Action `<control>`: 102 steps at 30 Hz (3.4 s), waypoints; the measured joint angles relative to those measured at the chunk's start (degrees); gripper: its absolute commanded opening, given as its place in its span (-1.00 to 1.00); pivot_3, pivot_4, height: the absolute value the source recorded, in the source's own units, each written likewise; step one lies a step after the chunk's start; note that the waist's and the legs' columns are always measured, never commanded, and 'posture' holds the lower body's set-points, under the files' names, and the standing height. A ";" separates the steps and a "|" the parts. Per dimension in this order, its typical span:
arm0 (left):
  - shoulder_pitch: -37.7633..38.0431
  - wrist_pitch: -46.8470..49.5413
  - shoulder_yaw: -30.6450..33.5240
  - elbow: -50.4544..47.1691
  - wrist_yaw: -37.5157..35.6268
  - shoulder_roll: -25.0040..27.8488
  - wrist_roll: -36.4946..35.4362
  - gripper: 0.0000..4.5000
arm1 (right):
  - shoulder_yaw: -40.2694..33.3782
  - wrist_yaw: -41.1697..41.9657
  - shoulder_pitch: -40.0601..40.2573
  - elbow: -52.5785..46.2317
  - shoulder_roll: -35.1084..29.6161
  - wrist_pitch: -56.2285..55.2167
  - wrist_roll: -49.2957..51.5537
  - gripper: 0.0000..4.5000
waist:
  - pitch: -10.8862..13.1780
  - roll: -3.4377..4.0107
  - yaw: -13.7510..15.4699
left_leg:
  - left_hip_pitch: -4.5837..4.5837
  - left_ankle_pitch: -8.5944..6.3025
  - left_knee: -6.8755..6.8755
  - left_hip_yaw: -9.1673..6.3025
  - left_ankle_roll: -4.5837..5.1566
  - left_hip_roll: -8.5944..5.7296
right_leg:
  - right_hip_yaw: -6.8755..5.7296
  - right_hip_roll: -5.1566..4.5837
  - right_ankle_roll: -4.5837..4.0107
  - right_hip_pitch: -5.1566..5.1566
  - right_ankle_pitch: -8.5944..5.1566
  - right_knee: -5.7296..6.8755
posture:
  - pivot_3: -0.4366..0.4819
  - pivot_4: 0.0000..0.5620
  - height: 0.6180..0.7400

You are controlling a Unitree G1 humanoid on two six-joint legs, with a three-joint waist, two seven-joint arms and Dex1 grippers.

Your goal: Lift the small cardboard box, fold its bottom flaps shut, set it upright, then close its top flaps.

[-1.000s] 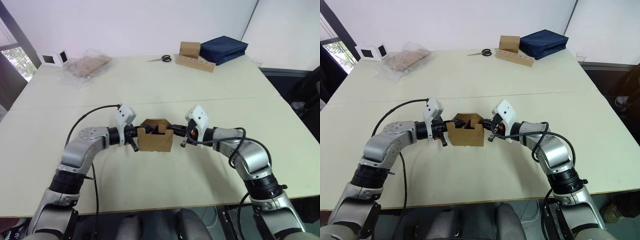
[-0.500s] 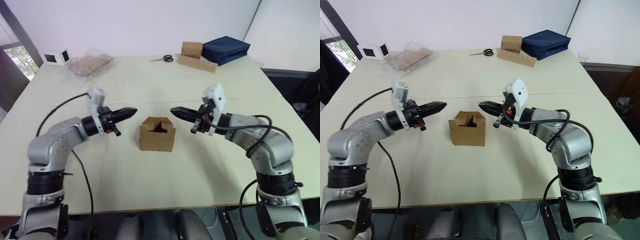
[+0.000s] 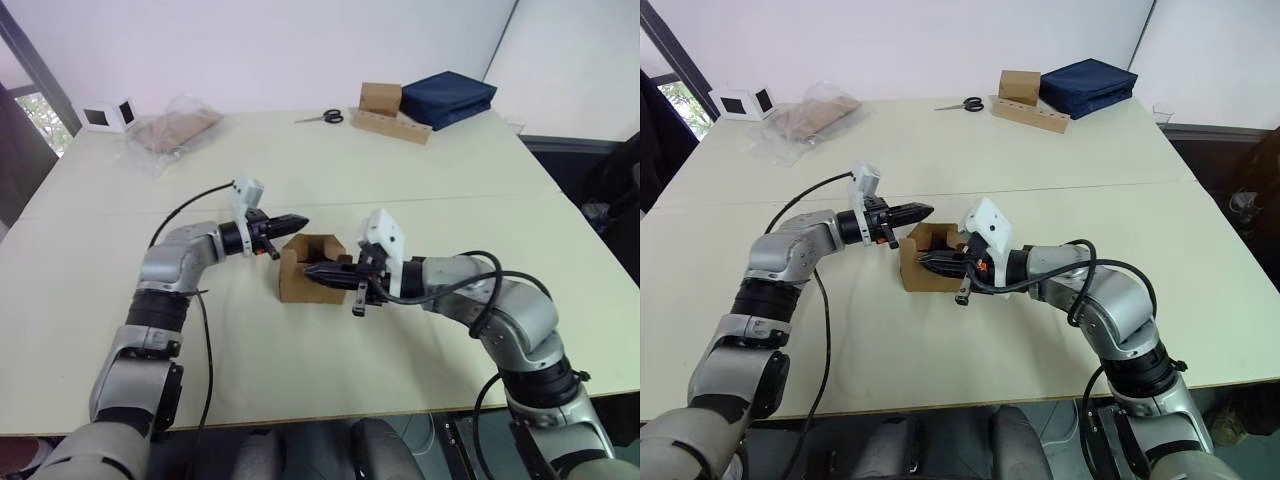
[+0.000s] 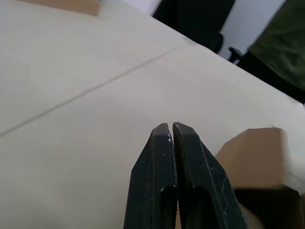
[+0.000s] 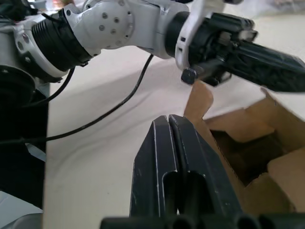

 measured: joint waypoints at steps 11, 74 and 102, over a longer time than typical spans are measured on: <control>-0.69 -1.15 -0.05 2.13 -5.20 -0.50 2.08 -0.95 | 4.25 0.14 -1.35 8.86 1.59 -4.69 -7.06 -1.00 | 0.00 0.00 0.15 | -0.01 0.00 0.00 -0.01 0.00 0.00 | -0.01 -0.03 0.00 0.01 0.00 -0.02 | -0.05 -0.47 1.00; 25.12 19.18 4.94 -43.77 0.10 14.46 -15.10 -0.95 | 0.57 5.30 -1.50 8.63 -1.35 -4.41 -6.70 -1.00 | 0.06 0.04 0.17 | -0.01 -0.03 -0.10 0.01 0.04 0.05 | 0.01 -0.04 0.00 0.03 0.00 -0.12 | -0.05 -0.47 1.00; 16.48 9.02 -3.11 -27.03 -4.09 10.93 -5.47 -0.95 | -0.12 4.08 -1.84 6.62 -1.52 -4.75 -10.05 -1.00 | 0.07 0.04 0.26 | 0.00 -0.02 -0.10 0.00 0.04 0.03 | 0.00 -0.03 0.00 0.04 0.00 -0.13 | -0.05 -0.47 1.00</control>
